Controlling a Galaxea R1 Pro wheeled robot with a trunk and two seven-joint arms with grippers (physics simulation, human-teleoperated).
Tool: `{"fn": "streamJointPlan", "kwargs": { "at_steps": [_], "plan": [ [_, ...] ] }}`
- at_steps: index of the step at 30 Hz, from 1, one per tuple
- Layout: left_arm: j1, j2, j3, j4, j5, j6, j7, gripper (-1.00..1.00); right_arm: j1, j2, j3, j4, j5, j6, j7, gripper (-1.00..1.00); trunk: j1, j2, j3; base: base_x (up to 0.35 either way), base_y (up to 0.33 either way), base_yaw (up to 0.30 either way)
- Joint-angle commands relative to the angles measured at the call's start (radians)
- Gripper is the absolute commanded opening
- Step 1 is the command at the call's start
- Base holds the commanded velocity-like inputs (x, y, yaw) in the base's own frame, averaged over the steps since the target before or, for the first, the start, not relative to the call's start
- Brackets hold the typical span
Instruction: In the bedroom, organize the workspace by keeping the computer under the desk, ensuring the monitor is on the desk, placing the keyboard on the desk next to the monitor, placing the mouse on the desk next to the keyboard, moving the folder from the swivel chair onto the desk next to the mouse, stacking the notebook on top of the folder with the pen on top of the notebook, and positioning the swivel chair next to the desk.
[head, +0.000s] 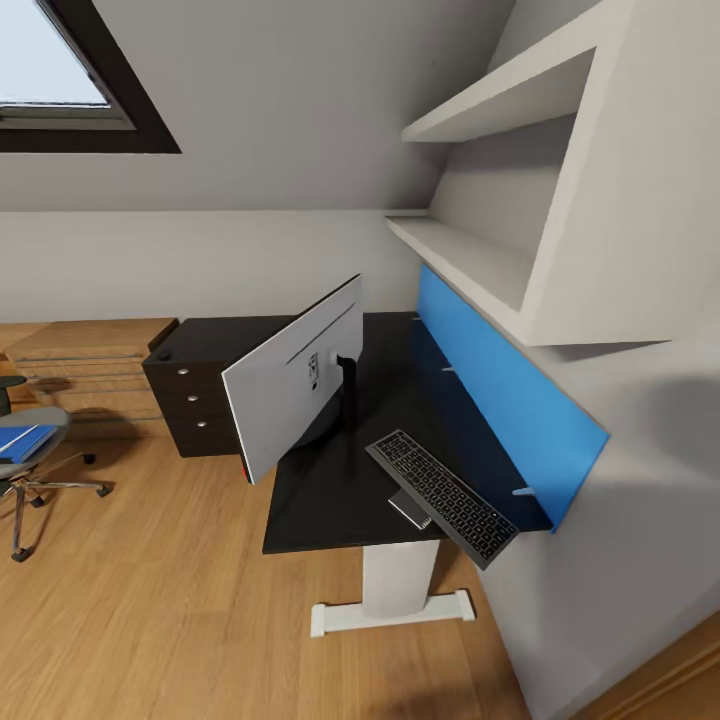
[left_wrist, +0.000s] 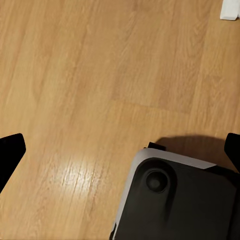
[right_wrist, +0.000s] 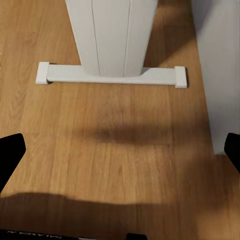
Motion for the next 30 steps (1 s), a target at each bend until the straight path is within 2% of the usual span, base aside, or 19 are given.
{"fn": "streamJointPlan", "kwargs": {
  "at_steps": [1,14,23,30],
  "plan": [
    [0.0,-0.001,0.001,-0.001,0.01,0.0,-0.004,1.0,-0.001,0.0,0.008,0.002,-0.001,-0.012,-0.009,1.0,0.001,-0.002,-0.002,0.0,0.0,0.0],
    [0.0,-0.001,0.002,0.0,0.01,0.004,-0.005,1.0,-0.001,-0.001,0.008,0.002,-0.003,-0.059,-0.01,1.0,0.001,-0.002,-0.002,0.0,0.0,0.0],
    [0.0,-0.001,0.002,0.0,0.008,-0.004,-0.004,1.0,-0.001,-0.002,0.008,0.002,-0.004,-0.065,-0.01,1.0,0.001,-0.002,-0.002,0.0,0.0,0.0],
    [0.0,0.0,0.002,0.001,0.008,-0.004,-0.005,1.0,-0.001,-0.01,-0.019,-0.023,-0.03,-0.083,-0.011,1.0,0.001,-0.002,-0.002,0.0,0.0,0.0]
  ]
}}
